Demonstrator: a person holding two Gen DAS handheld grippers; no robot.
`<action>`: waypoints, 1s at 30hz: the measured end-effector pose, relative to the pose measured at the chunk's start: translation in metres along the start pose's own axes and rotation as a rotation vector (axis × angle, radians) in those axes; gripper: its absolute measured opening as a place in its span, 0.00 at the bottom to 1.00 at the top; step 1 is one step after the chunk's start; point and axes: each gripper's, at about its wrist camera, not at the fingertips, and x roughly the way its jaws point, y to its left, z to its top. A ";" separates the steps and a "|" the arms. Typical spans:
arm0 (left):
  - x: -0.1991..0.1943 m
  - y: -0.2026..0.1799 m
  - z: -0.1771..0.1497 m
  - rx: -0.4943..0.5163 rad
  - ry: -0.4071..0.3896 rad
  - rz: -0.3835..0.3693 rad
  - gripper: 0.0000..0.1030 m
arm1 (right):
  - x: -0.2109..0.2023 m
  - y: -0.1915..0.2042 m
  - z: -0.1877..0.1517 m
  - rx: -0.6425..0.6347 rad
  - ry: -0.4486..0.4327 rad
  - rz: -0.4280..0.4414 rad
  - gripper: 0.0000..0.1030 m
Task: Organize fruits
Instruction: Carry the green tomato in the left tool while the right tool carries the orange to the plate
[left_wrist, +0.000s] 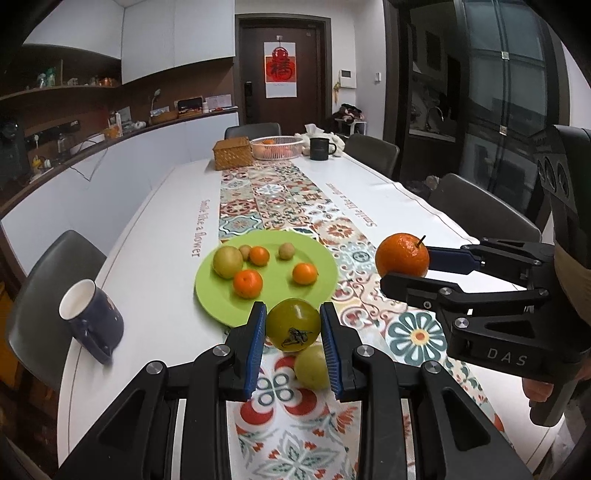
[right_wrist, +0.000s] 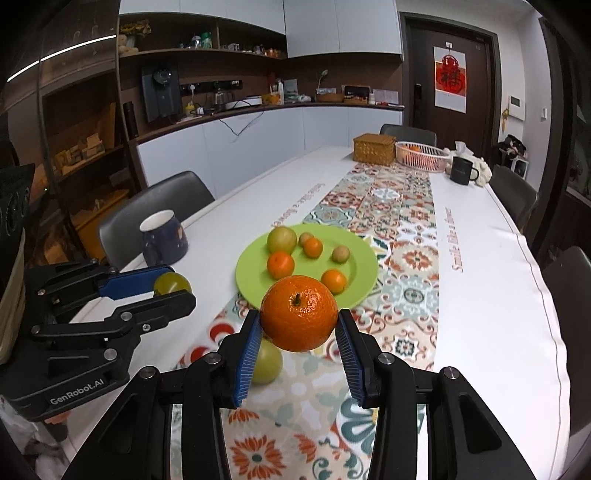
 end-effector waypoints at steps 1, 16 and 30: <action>0.001 0.002 0.002 -0.003 -0.001 0.003 0.29 | 0.001 0.000 0.003 0.000 -0.004 -0.002 0.41; 0.051 0.034 0.039 -0.030 0.018 0.000 0.29 | 0.060 -0.016 0.046 0.010 0.020 -0.025 0.41; 0.125 0.047 0.062 -0.043 0.096 -0.057 0.29 | 0.126 -0.045 0.066 0.041 0.111 -0.042 0.41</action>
